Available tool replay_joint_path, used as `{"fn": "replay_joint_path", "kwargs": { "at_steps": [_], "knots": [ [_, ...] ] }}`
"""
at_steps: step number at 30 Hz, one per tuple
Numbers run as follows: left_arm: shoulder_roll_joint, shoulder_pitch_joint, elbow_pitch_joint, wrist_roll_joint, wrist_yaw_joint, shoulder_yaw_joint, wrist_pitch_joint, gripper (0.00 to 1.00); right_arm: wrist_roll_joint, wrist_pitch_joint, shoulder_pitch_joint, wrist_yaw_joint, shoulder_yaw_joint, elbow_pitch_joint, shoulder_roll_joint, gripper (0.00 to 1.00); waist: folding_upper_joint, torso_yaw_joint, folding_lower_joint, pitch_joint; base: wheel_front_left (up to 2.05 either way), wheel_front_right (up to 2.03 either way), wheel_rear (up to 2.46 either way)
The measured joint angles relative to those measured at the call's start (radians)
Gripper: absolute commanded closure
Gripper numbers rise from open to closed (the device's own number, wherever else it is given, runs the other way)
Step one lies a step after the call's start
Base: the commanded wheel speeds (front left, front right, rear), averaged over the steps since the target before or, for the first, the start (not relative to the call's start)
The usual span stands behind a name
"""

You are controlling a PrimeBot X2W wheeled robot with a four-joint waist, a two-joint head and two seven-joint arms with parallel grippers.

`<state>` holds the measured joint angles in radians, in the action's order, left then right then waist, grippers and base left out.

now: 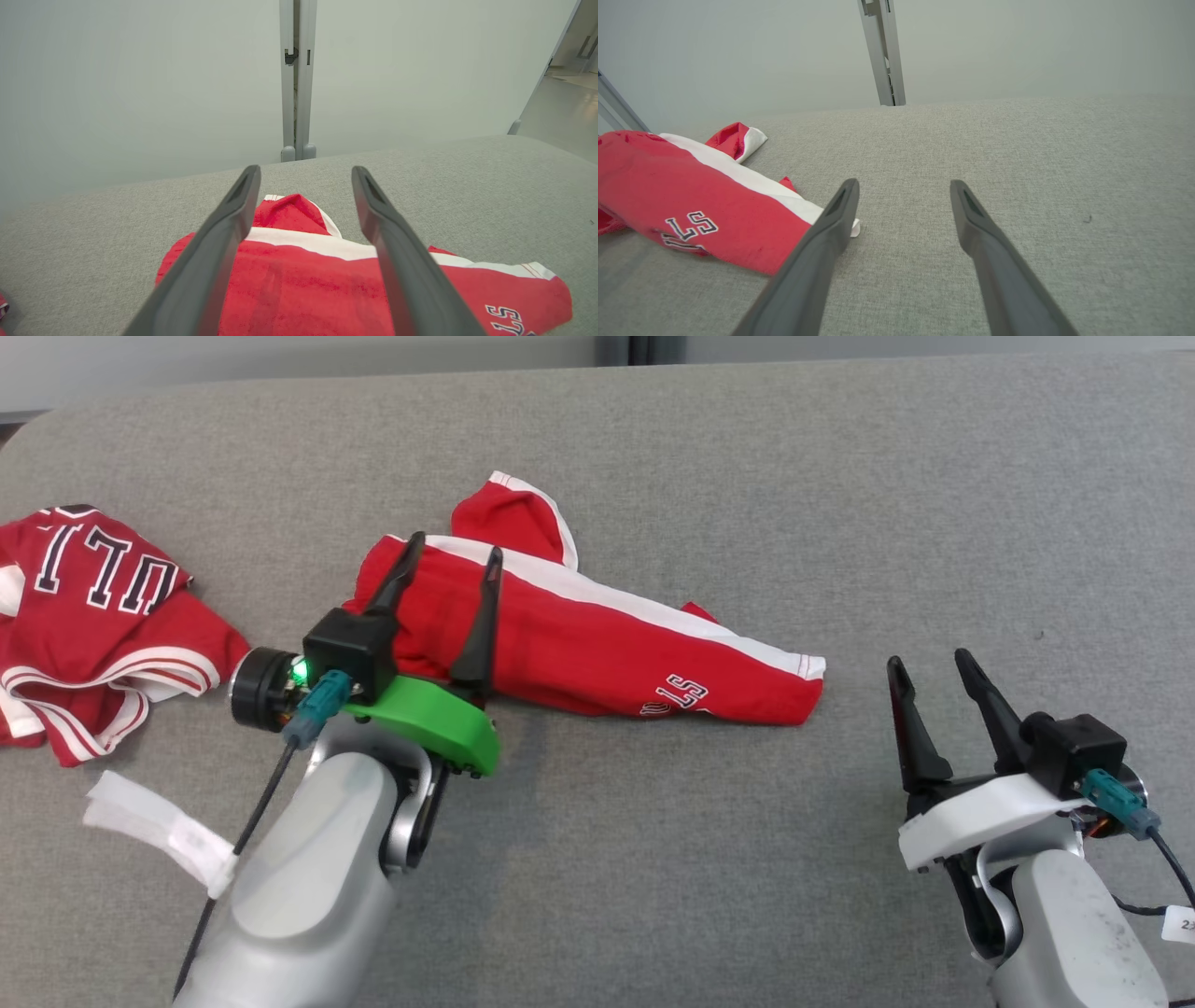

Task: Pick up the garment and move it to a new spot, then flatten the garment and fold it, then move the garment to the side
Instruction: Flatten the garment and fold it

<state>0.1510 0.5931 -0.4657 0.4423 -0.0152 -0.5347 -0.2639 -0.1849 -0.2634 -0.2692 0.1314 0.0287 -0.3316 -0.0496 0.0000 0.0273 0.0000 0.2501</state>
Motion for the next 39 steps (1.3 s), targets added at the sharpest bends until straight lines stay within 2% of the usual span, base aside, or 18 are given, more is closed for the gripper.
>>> {"fn": "replay_joint_path", "kwargs": {
  "at_steps": [5, 10, 16, 24, 25, 26, 28, 29, 34, 39],
  "knots": [
    [0.013, -0.041, -0.012, -0.020, 0.018, 0.128, 0.000, 0.00, 0.007, 0.000, -0.033, 0.000, -0.027, 0.004, 0.000, 0.00, 0.0000, 0.010, 0.0000, 0.006, 0.00, 0.00, 0.00],
    [0.014, -0.029, -0.057, -0.039, 0.062, 0.205, 0.000, 0.00, 0.009, 0.000, -0.053, 0.000, -0.047, 0.007, 0.001, 0.00, 0.0000, 0.006, 0.0001, 0.024, 0.00, 0.00, 0.00],
    [0.006, 0.089, -0.216, -0.035, 0.111, 0.198, 0.021, 0.00, 0.010, 0.000, -0.053, 0.000, -0.053, 0.000, 0.000, 0.00, 0.0000, -0.012, 0.0000, 0.043, 0.00, 0.00, 0.00],
    [-0.004, 0.173, -0.417, 0.013, 0.134, 0.180, 0.101, 0.01, 0.010, 0.000, -0.043, 0.000, -0.046, -0.003, 0.000, 0.00, 0.0000, -0.033, 0.0000, 0.048, 0.00, 0.00, 0.00],
    [-0.008, 0.173, -0.433, 0.023, 0.137, 0.176, 0.104, 0.13, 0.010, 0.000, -0.040, 0.000, -0.043, -0.004, 0.000, 0.00, 0.0000, -0.032, 0.0000, 0.046, 0.00, 0.00, 0.00],
    [-0.010, 0.173, -0.446, 0.032, 0.139, 0.174, 0.103, 0.49, 0.011, 0.000, -0.036, 0.000, -0.040, -0.004, 0.000, 0.00, 0.0000, -0.031, 0.0000, 0.045, 0.00, 0.00, 0.00],
    [-0.014, 0.173, -0.465, 0.043, 0.140, 0.165, 0.095, 0.92, 0.013, 0.000, -0.031, 0.000, -0.035, -0.007, 0.000, 0.00, 0.0000, -0.027, 0.0000, 0.041, 0.00, 0.00, 0.00],
    [-0.017, 0.173, -0.470, 0.046, 0.140, 0.159, 0.083, 1.00, 0.015, 0.000, -0.031, 0.000, -0.035, -0.007, 0.000, 0.00, 0.0000, -0.024, 0.0000, 0.039, 0.00, 0.00, 0.00],
    [-0.032, 0.171, -0.475, 0.051, 0.143, 0.134, 0.032, 1.00, 0.017, 0.000, -0.028, 0.000, -0.032, -0.011, 0.000, 0.00, 0.0000, -0.008, 0.0000, 0.022, 0.00, 0.00, 0.00],
    [-0.042, 0.112, -0.419, 0.058, 0.143, 0.114, 0.007, 1.00, 0.008, 0.000, 0.000, 0.000, -0.027, -0.024, 0.001, 0.00, 0.0000, 0.008, 0.0000, -0.016, 0.00, 0.00, 0.00]
  ]
}}
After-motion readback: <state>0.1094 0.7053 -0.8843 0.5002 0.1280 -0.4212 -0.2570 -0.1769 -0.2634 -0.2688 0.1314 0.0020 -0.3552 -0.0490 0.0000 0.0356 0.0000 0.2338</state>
